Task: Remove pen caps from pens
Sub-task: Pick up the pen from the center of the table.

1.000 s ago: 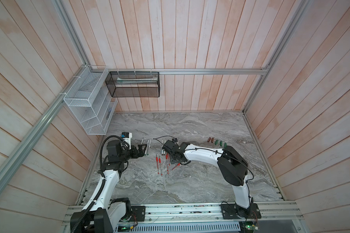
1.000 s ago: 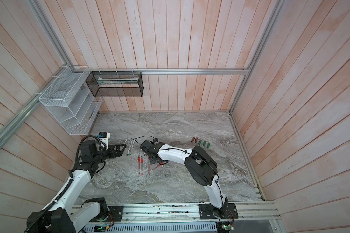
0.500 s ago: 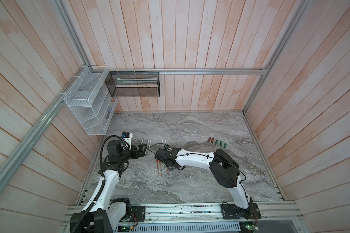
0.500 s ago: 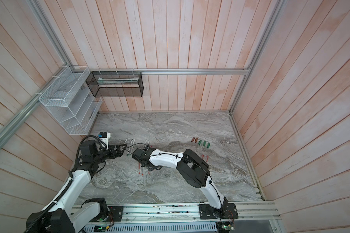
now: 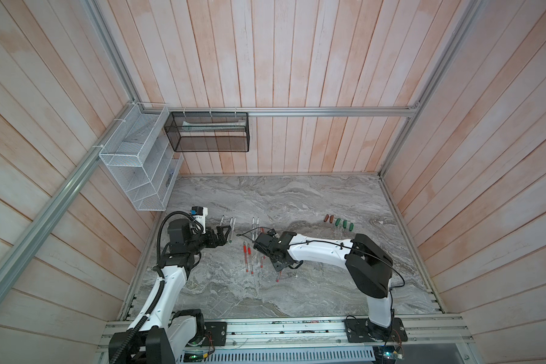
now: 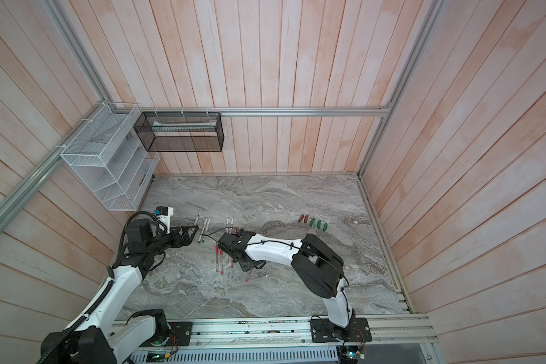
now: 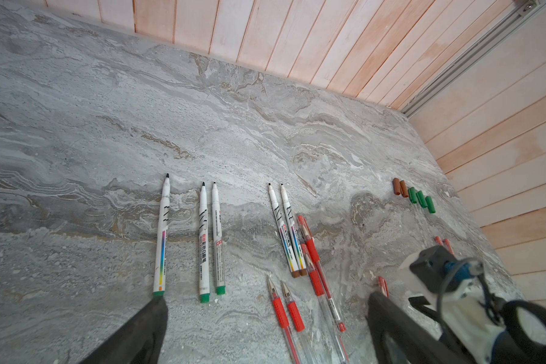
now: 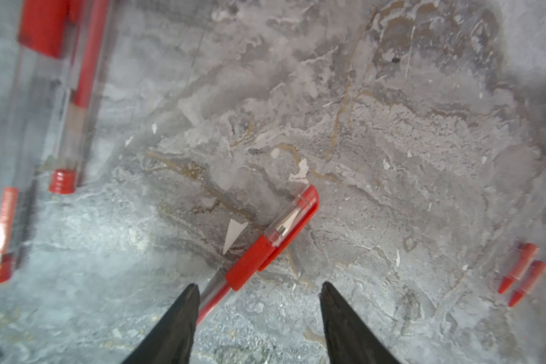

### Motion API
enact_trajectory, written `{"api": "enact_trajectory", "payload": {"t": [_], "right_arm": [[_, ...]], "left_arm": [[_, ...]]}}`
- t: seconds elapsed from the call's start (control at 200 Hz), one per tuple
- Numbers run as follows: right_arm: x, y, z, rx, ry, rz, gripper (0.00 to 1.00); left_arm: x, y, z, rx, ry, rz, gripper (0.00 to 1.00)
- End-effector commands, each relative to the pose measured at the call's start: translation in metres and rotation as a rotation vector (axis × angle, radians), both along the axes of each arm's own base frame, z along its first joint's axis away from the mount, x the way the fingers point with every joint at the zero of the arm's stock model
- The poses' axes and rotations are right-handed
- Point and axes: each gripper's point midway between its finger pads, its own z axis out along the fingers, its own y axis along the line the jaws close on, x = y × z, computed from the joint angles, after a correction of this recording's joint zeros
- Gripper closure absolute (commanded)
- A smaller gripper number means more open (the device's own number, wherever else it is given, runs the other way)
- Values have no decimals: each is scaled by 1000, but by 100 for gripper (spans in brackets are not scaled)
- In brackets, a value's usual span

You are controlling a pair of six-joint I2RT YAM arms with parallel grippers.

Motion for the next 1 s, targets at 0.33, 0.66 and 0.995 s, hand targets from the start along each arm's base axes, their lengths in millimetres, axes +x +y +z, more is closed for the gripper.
{"api": "enact_trajectory", "payload": {"t": [0.33, 0.66, 0.995], "right_arm": [[5, 14, -6, 351, 152, -191, 59], [-11, -2, -31, 280, 224, -220, 63], [-5, -12, -42, 162, 213, -173, 73]], "left_arm": [[1, -2, 8, 21, -35, -12, 0], [1, -3, 9, 13, -35, -18, 0], [3, 1, 9, 26, -42, -2, 0]]}}
